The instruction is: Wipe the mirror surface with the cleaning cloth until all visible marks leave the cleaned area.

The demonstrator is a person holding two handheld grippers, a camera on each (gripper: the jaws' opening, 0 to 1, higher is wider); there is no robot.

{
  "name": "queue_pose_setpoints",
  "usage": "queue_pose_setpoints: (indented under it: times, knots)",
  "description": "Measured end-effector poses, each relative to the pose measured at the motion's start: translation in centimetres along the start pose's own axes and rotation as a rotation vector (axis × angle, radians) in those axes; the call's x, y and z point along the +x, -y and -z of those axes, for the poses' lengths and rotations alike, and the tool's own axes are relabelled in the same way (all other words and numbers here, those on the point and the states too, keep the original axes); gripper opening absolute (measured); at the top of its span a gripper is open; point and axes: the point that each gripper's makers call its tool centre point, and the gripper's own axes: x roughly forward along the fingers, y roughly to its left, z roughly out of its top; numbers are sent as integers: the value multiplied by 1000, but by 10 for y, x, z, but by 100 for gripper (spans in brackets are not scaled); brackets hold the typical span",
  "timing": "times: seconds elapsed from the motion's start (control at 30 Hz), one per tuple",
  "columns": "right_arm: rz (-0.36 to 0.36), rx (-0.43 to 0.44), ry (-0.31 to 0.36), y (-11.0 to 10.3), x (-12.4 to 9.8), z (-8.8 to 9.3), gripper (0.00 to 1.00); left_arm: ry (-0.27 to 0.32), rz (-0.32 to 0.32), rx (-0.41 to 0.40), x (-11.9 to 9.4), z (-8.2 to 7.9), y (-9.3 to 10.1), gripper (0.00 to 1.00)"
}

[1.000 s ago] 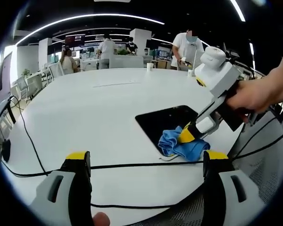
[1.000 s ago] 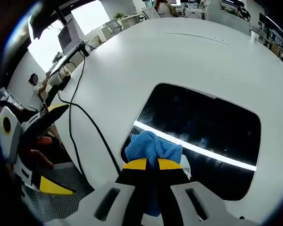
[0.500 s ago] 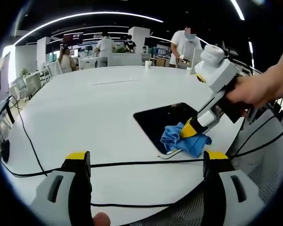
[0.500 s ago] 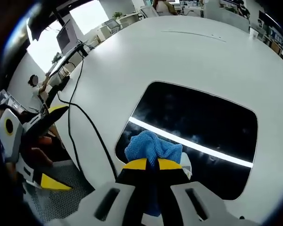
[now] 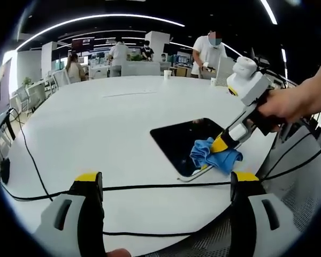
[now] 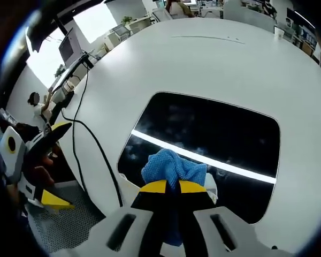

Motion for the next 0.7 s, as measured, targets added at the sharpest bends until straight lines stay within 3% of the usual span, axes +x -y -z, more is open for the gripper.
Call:
queue_pose_setpoints:
  times: [0.37, 0.7]
  knots:
    - [17, 77, 1, 14, -8, 1, 0, 7, 6, 9, -1, -3, 5, 99]
    - [47, 62, 19, 22, 1, -21, 0, 0, 24, 20, -2, -4, 10, 99]
